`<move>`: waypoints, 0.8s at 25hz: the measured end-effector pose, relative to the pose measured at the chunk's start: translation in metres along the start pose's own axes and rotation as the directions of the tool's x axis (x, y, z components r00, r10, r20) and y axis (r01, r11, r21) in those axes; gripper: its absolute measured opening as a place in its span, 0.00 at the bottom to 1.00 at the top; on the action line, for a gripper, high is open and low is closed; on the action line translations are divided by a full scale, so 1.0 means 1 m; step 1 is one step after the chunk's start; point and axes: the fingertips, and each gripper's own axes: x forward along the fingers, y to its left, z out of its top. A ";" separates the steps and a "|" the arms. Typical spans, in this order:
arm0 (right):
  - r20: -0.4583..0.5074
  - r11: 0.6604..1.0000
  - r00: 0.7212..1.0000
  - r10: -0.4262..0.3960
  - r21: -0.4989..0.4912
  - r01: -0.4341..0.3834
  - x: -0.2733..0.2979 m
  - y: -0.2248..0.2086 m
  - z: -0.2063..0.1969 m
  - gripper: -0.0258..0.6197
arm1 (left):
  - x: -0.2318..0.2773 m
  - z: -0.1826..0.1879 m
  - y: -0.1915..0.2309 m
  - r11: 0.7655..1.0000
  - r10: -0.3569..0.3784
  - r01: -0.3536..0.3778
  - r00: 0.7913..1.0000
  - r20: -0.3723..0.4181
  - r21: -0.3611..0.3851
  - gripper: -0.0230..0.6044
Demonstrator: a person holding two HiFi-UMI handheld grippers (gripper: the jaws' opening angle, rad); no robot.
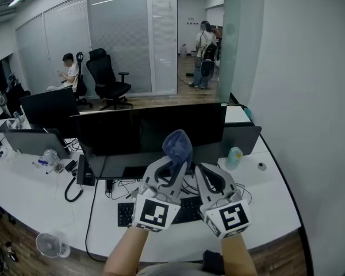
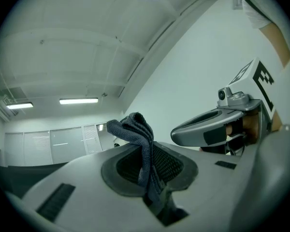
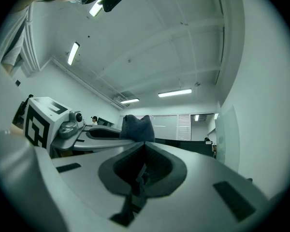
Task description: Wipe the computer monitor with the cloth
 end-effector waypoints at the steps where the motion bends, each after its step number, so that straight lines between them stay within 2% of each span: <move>1: 0.003 1.000 1.000 -0.004 -0.005 0.004 0.001 -0.003 0.001 0.05 | 0.005 0.002 0.000 1.000 -0.004 0.004 1.000 0.005 0.008 0.13; 5: 0.013 1.000 1.000 -0.015 -0.023 0.015 0.006 -0.018 0.007 0.05 | 0.021 0.008 0.001 0.999 -0.023 0.022 1.000 0.019 0.038 0.13; 10: 0.016 0.998 0.999 -0.030 -0.058 0.031 0.012 -0.040 0.014 0.05 | 0.045 0.013 0.006 0.999 -0.021 0.020 0.999 0.032 0.039 0.13; 20: 0.019 0.995 0.998 -0.066 -0.069 0.067 0.025 -0.084 0.016 0.05 | 0.112 0.028 0.018 0.996 -0.050 0.046 0.998 0.044 0.073 0.13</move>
